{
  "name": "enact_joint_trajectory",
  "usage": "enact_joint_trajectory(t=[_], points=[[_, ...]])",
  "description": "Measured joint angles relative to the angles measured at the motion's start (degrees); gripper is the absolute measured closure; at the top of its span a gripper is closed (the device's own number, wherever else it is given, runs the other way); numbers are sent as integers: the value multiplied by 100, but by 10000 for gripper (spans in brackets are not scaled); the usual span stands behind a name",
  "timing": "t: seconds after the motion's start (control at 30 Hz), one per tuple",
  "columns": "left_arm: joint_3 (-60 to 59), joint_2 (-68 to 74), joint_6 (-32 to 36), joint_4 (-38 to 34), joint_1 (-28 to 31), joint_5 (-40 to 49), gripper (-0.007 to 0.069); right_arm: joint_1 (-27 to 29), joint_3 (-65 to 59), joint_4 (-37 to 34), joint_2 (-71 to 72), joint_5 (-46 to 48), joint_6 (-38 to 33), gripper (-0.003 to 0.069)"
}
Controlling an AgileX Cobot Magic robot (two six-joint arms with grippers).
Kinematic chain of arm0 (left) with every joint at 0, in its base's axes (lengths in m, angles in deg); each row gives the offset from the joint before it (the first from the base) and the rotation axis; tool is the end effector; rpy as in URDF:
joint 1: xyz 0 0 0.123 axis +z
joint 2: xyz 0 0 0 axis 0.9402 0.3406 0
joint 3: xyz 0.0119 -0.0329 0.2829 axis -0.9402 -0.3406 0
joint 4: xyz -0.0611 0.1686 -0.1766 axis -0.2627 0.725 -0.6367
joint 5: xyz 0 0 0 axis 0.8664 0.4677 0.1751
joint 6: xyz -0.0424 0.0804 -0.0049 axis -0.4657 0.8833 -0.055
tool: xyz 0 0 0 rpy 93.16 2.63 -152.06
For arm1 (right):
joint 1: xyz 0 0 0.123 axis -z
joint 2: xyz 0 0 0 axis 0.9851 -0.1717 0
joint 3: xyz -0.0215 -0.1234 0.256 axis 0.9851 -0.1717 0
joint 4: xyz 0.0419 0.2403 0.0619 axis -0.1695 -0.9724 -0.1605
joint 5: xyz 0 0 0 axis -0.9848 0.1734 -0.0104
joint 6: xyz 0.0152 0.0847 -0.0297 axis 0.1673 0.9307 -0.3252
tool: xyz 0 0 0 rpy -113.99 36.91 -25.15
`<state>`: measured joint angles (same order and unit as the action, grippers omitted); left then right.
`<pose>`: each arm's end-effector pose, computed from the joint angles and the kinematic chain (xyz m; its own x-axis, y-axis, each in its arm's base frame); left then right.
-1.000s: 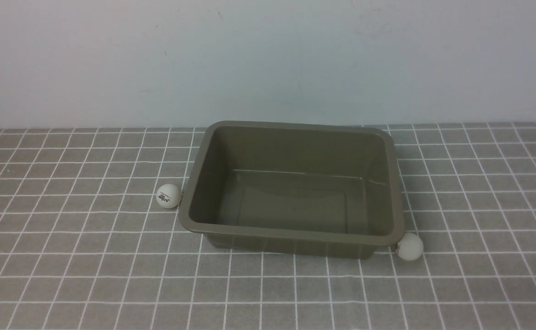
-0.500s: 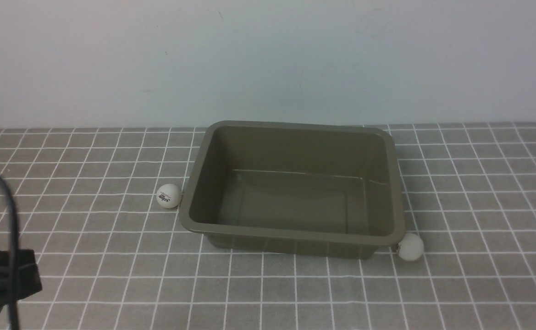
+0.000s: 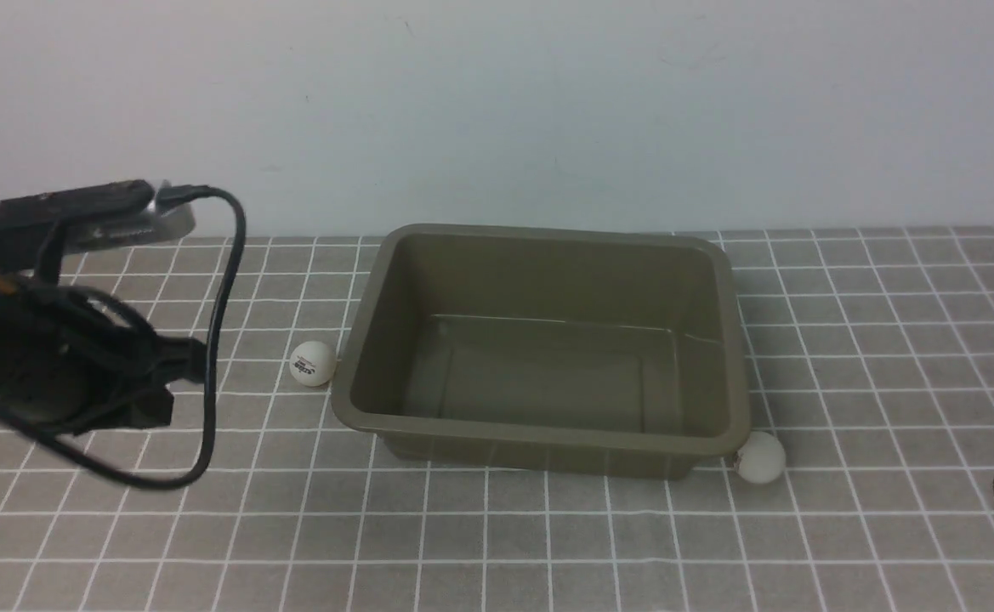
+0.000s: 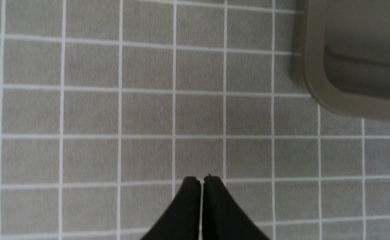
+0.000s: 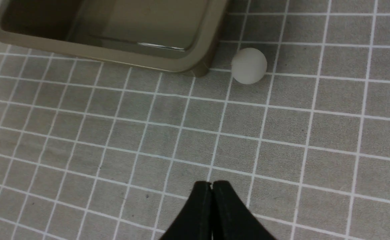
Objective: Put the table tennis balls into the box on the grey coffee tablecloth.
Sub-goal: 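Reach for and grasp a ping pong ball on the table beside the basket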
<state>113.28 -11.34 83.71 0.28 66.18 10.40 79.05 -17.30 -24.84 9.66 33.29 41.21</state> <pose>0.2655 -0.0331 0.2802 -0.8968 -0.0692 -0.4370 0.0244 0.9784 -0.2051 0.1283 0.0352 0.3115 -0.8554 0.0393 -0.5164 -0.1601 0.9282 0.3358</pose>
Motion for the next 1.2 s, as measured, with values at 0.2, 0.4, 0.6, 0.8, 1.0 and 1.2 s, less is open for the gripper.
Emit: enact_joint_trajectory(t=[0.2,0.4,0.6,0.8,1.0,1.2], points=[[1227,1473,863,-267,0,-4,531,0,123,80,-286,-155,13,669],[2112,2571,1274,-620,0,-39,291,0,123,90,-292,-492,40,667],[2816,3641,1374,-652,0,-140,90,0,123,90,-309,-632,58,667],[3158,4273,1387,-664,0,-151,60,0,123,90,-309,-671,58,666],[3254,4632,1392,-642,0,-121,151,0,139,90,-320,-981,79,662],[3551,4629,1306,-333,0,371,274,0,535,90,-848,-929,20,656]])
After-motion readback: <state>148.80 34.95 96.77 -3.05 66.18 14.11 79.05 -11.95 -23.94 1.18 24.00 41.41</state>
